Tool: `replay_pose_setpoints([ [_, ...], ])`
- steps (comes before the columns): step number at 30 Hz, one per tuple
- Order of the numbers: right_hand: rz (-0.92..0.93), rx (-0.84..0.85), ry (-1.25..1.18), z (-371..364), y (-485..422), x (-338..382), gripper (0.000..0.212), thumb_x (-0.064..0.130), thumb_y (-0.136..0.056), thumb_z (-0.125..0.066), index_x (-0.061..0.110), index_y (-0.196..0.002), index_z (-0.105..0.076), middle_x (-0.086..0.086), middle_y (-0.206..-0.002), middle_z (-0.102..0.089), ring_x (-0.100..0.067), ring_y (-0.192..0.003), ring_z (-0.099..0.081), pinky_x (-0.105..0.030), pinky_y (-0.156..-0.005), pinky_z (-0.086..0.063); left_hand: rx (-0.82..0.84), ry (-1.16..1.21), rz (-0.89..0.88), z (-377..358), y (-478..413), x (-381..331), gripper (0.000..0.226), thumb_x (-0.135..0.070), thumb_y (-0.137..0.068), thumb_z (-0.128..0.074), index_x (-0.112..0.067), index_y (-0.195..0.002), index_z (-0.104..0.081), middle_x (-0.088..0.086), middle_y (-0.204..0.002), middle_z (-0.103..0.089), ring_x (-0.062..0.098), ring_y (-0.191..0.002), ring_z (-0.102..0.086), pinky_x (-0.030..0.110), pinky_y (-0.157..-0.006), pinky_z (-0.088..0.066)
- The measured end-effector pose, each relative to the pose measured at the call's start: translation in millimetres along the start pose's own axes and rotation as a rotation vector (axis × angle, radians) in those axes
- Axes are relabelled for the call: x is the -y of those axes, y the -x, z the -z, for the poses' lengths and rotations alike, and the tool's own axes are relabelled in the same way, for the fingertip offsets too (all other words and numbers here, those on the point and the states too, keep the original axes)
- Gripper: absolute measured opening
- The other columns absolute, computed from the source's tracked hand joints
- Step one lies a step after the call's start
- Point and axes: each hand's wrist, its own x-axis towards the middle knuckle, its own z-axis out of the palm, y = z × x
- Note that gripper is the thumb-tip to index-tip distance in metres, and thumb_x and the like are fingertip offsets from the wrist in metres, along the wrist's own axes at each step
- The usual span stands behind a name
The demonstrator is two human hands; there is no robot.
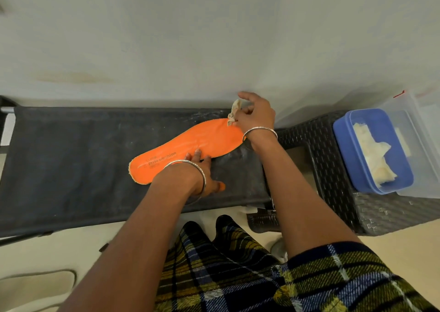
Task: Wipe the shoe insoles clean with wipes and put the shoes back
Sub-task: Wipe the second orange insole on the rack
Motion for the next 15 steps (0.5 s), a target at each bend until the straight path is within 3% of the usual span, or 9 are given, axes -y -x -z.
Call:
replay_pose_setpoints([
  [2, 0.011, 0.007, -0.046, 0.6, -1.9, 0.2, 0.025, 0.001, -0.08, -0.064, 0.016, -0.095, -0.077, 0.003, -0.074, -0.07, -0.011, -0.076, -0.07, -0.031, -0.078, -0.059, 0.003, -0.002, 0.003, 0.3, -0.2, -0.5, 0.088, -0.053, -0.096, -0.045, -0.018, -0.154, 0.011, 0.005, -0.159, 0.023, 0.031, -0.148, 0.012, 0.047, -0.12, -0.007],
  [4, 0.045, 0.025, -0.072, 1.7, -0.1, 4.4, 0.019, -0.002, -0.077, -0.069, 0.011, -0.087, -0.079, -0.001, -0.077, -0.074, 0.006, -0.063, -0.065, -0.013, -0.066, -0.054, 0.009, -0.002, 0.005, 0.3, -0.8, 0.5, 0.087, -0.053, -0.096, -0.045, -0.019, -0.154, 0.011, 0.005, -0.159, 0.023, 0.031, -0.148, 0.013, 0.047, -0.12, -0.007],
  [6, 0.101, 0.05, -0.073, 2.5, 1.2, 6.2, 0.015, 0.001, -0.073, -0.077, 0.01, -0.085, -0.079, -0.001, -0.081, -0.075, 0.012, -0.059, -0.061, -0.005, -0.062, -0.048, 0.015, -0.003, 0.007, 0.2, -0.9, 1.4, 0.087, -0.053, -0.096, -0.045, -0.019, -0.154, 0.011, 0.004, -0.159, 0.024, 0.03, -0.148, 0.013, 0.048, -0.12, -0.007],
  [8, 0.144, 0.089, -0.045, 2.6, 2.1, 6.2, 0.015, 0.006, -0.069, -0.082, 0.012, -0.083, -0.078, 0.004, -0.08, -0.074, 0.01, -0.063, -0.062, -0.008, -0.065, -0.049, 0.016, -0.006, 0.008, 0.3, -0.6, 1.6, 0.087, -0.053, -0.097, -0.044, -0.019, -0.154, 0.012, 0.004, -0.159, 0.024, 0.031, -0.148, 0.013, 0.048, -0.12, -0.007],
  [12, 0.144, 0.243, 0.254, 2.7, 5.5, 4.2, 0.015, 0.024, -0.066, -0.086, 0.02, -0.077, -0.077, 0.009, -0.075, -0.071, -0.009, -0.077, -0.067, -0.029, -0.079, -0.056, 0.019, 0.006, 0.01, 0.9, -0.3, 1.0, 0.087, -0.052, -0.097, -0.045, -0.019, -0.154, 0.012, 0.004, -0.159, 0.024, 0.03, -0.148, 0.014, 0.049, -0.12, -0.007],
  [15, 0.133, 0.245, 0.331, 1.7, 7.4, 2.3, 0.008, 0.021, -0.069, -0.082, 0.019, -0.075, -0.077, 0.006, -0.076, -0.072, -0.014, -0.079, -0.067, -0.037, -0.079, -0.058, 0.021, 0.015, 0.013, 0.9, -0.6, 1.1, 0.087, -0.051, -0.097, -0.046, -0.019, -0.154, 0.012, 0.004, -0.159, 0.024, 0.03, -0.148, 0.014, 0.049, -0.12, -0.007],
])
